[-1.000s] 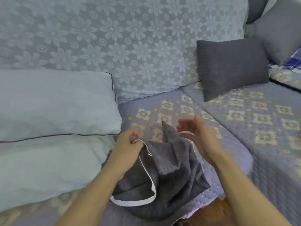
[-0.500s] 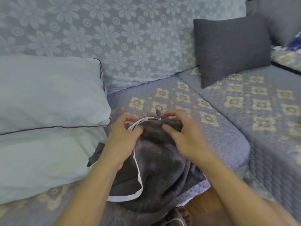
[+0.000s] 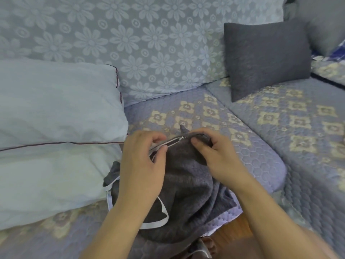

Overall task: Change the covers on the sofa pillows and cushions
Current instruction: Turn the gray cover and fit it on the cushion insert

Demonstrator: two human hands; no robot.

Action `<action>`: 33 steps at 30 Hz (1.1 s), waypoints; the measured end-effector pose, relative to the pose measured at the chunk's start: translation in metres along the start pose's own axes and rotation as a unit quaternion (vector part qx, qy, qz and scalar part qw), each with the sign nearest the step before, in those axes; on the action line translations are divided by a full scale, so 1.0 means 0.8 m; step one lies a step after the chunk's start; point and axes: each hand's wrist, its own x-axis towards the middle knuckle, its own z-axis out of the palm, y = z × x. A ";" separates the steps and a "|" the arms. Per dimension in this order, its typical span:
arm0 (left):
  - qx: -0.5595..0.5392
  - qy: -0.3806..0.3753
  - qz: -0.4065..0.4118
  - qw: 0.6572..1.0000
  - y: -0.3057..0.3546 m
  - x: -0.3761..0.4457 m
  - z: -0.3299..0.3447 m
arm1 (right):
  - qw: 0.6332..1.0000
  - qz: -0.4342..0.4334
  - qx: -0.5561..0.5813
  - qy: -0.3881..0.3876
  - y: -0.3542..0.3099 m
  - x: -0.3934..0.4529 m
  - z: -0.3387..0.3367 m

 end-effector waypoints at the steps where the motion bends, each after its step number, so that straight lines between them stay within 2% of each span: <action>1: 0.016 -0.003 0.012 1.000 -0.002 -0.001 -0.001 | 1.000 0.004 0.011 0.006 -0.001 0.000 0.001; 5: 0.046 -0.037 0.017 0.998 -0.008 0.000 0.000 | 0.998 0.025 0.056 -0.030 -0.002 -0.002 0.000; 9: -0.041 -0.058 -0.025 0.997 -0.003 0.002 -0.005 | 0.984 0.056 0.128 -0.106 0.001 -0.007 0.001; 12: -0.103 -0.052 -0.098 0.988 0.006 -0.001 -0.007 | 0.988 0.060 0.122 -0.076 0.001 -0.007 0.007; 14: -0.046 -0.010 -0.064 0.997 0.006 -0.006 -0.011 | 0.989 0.059 0.129 -0.048 0.002 -0.006 0.008; 16: -0.002 -0.014 -0.030 0.999 0.003 -0.010 -0.013 | 0.989 0.054 0.129 -0.038 0.002 -0.006 0.008; 20: -0.044 -0.102 -0.055 0.992 0.004 -0.015 -0.010 | 0.993 0.033 0.102 -0.058 -0.001 -0.007 0.008; 25: -0.097 -0.063 -0.123 0.986 0.009 -0.014 -0.008 | 0.998 0.000 0.021 -0.063 -0.001 -0.007 0.016; 29: -0.125 -0.095 -0.190 0.969 0.015 -0.016 -0.010 | 0.995 -0.036 -0.057 -0.070 0.003 -0.009 0.015; 33: -0.193 -0.112 -0.244 0.944 0.016 -0.016 -0.017 | 0.992 -0.029 -0.098 -0.068 0.005 -0.007 0.011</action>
